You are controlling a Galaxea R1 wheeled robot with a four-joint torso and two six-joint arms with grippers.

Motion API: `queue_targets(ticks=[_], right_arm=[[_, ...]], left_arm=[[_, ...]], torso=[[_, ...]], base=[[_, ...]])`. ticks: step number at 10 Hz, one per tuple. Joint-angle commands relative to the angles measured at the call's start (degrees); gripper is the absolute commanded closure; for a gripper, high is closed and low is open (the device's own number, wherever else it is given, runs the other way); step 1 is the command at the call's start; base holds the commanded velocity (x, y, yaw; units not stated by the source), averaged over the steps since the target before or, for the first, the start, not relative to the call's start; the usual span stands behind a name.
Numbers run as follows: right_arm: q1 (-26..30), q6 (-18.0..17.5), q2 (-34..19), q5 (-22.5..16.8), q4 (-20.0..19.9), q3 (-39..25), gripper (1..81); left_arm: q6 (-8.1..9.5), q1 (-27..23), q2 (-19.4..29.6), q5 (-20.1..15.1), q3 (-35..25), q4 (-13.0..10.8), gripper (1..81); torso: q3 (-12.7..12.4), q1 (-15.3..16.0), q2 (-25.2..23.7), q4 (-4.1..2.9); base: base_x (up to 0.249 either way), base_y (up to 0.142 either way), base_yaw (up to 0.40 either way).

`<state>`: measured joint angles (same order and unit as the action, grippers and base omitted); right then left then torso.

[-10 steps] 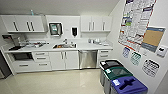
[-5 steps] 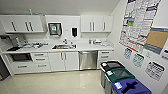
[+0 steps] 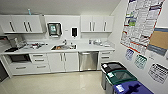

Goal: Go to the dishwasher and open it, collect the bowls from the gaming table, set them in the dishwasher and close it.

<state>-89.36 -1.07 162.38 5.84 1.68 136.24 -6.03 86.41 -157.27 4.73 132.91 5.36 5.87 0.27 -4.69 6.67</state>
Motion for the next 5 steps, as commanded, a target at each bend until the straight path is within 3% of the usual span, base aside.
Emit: queue_targets(ticks=[1, 5], right_arm=[[2.47, 0.28, -0.54, -3.11, 0.08, -0.81, 1.0], [2.38, 0.28, -0.54, -3.12, 0.08, -0.90, 1.0]], left_arm=[[-0.38, -2.69, 1.16, -2.97, -0.37, 0.09, 1.0], [-0.38, -2.69, 1.16, -2.97, -0.37, 0.09, 1.0]], torso=[[0.00, 0.00, 0.00, 0.00], [0.00, 0.02, 0.00, 0.00]], base=[[0.101, 0.000, 0.000], [0.100, 0.000, 0.000]])
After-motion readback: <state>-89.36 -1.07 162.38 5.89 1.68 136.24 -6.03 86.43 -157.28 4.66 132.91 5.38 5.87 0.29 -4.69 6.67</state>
